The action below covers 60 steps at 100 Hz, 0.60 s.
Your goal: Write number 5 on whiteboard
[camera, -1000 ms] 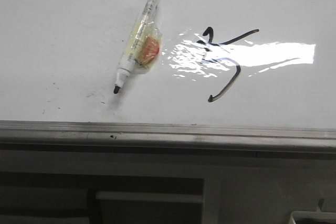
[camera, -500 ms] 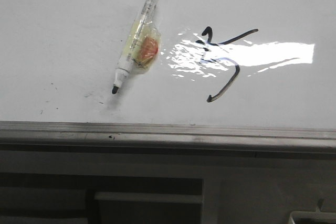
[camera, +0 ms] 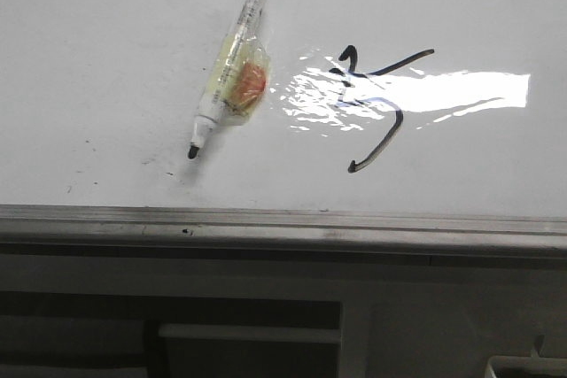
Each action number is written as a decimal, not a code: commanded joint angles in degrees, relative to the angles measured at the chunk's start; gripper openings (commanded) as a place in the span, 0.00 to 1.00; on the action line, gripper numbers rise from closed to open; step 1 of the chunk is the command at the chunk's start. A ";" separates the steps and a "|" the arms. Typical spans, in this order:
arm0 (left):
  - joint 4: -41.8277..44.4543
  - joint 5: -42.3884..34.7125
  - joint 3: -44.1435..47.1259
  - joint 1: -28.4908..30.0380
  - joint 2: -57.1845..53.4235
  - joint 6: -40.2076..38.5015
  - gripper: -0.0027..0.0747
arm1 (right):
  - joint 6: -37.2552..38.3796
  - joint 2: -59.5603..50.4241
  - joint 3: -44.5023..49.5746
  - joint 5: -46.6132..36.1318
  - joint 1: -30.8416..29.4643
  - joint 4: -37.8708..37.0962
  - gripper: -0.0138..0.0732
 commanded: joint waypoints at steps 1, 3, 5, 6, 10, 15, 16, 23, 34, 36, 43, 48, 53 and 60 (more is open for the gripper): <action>-0.62 -2.88 1.33 0.21 -1.42 0.17 0.01 | 0.09 -0.32 -1.11 -3.93 -0.49 -1.69 0.11; -0.62 -2.88 1.33 0.21 -1.42 0.17 0.01 | 0.09 -0.32 -1.11 -3.93 -0.49 -1.69 0.11; -0.62 -2.88 1.33 0.21 -1.42 0.17 0.01 | 0.09 -0.32 -1.11 -3.82 -0.49 -1.69 0.11; -0.62 -2.88 1.33 0.21 -1.42 0.17 0.01 | 0.09 -0.32 -1.11 -3.88 -0.49 -1.69 0.11; -0.62 -2.88 1.33 0.21 -1.42 0.17 0.01 | 0.09 -0.32 -1.11 -3.11 -0.49 -1.69 0.11; -0.62 -2.88 1.33 0.21 -1.42 0.17 0.01 | 0.09 -0.32 -0.74 -2.00 -0.58 -1.69 0.11; -0.62 -2.88 1.33 0.21 -1.42 0.17 0.01 | 0.09 -0.32 -0.64 -1.99 -0.78 -1.69 0.11; -0.62 -2.88 1.33 0.21 -1.42 0.17 0.01 | 0.09 -0.32 0.96 -2.14 -2.87 -2.34 0.11; -0.62 -2.88 1.33 0.21 -1.42 0.17 0.01 | 2.86 -0.32 6.18 -7.98 -11.34 -1.76 0.11; -0.62 -2.88 1.33 0.21 -1.42 0.17 0.01 | 4.05 -0.32 7.33 -9.27 -13.54 -1.76 0.11; -0.62 -2.88 1.33 0.21 -1.42 0.17 0.01 | 5.66 -0.32 11.52 -13.61 -21.48 -0.59 0.11; -0.62 -2.88 1.33 0.21 -1.42 0.17 0.01 | 5.66 -0.32 14.50 -16.29 -27.17 1.39 0.11; -0.62 -2.88 1.33 0.21 -1.42 0.17 0.01 | 5.66 -0.32 17.35 -18.88 -32.55 4.39 0.11; -0.62 -2.88 1.33 0.21 -1.42 0.17 0.01 | 5.66 -0.32 20.73 -21.52 -38.97 7.66 0.11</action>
